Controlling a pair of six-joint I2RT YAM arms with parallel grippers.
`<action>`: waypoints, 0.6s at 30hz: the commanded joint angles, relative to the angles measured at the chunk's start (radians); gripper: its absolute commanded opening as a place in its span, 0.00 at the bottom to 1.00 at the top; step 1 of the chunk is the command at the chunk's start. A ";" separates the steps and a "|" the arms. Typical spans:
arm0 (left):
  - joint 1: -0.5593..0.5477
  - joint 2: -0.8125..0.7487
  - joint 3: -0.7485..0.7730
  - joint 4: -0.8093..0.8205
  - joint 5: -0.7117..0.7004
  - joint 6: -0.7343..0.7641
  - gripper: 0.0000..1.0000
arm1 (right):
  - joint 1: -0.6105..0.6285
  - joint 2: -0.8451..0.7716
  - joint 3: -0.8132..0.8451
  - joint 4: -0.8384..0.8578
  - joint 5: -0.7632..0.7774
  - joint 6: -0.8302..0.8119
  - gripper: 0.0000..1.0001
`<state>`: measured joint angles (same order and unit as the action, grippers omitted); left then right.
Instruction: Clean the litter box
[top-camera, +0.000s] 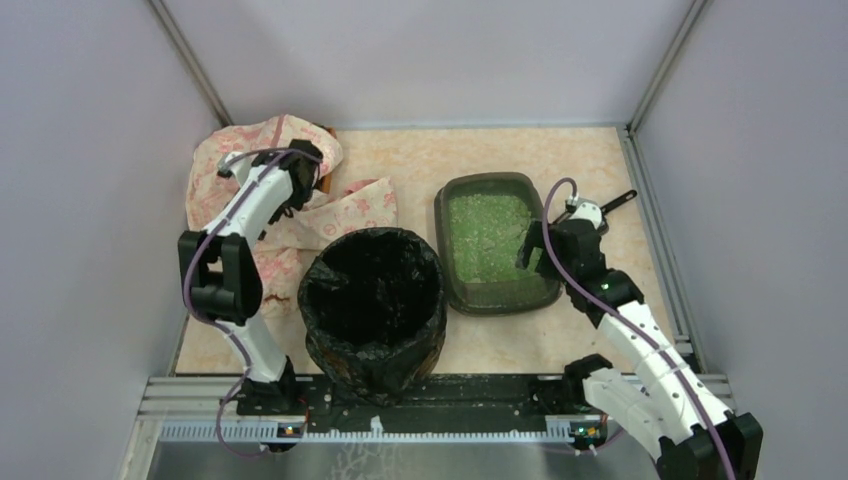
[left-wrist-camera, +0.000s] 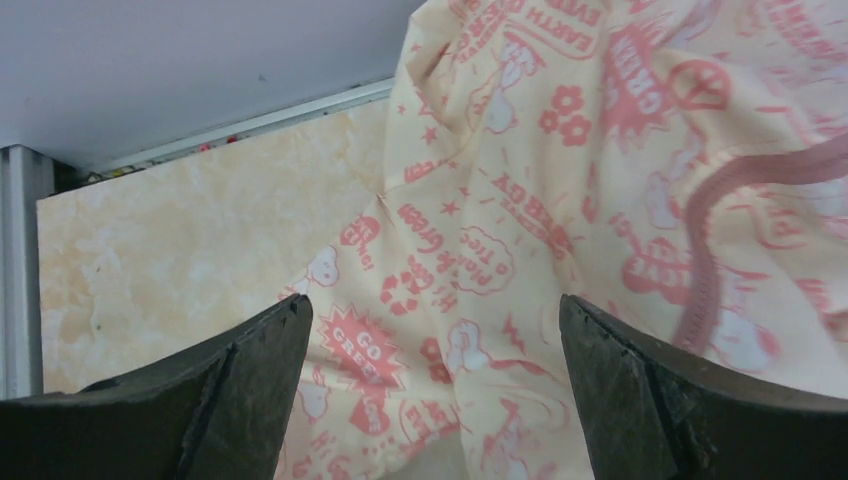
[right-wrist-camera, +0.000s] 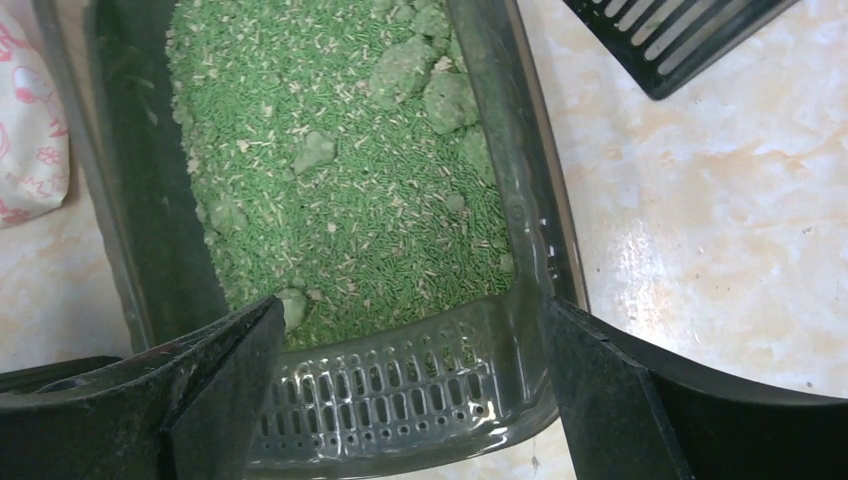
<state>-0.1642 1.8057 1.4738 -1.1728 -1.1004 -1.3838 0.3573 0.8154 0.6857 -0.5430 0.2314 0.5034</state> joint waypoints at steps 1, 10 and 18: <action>-0.009 -0.113 0.121 -0.078 0.054 0.062 0.99 | 0.006 0.007 0.059 0.033 -0.064 -0.036 0.98; -0.015 -0.504 -0.012 0.608 0.832 0.947 0.99 | 0.109 0.179 0.338 -0.128 0.070 -0.058 0.97; -0.020 -0.654 0.101 0.435 1.080 1.170 0.99 | 0.317 0.395 0.777 -0.328 0.152 -0.178 0.92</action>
<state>-0.1776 1.1042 1.4265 -0.6205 -0.1726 -0.4053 0.5831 1.1515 1.3098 -0.7700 0.3138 0.4026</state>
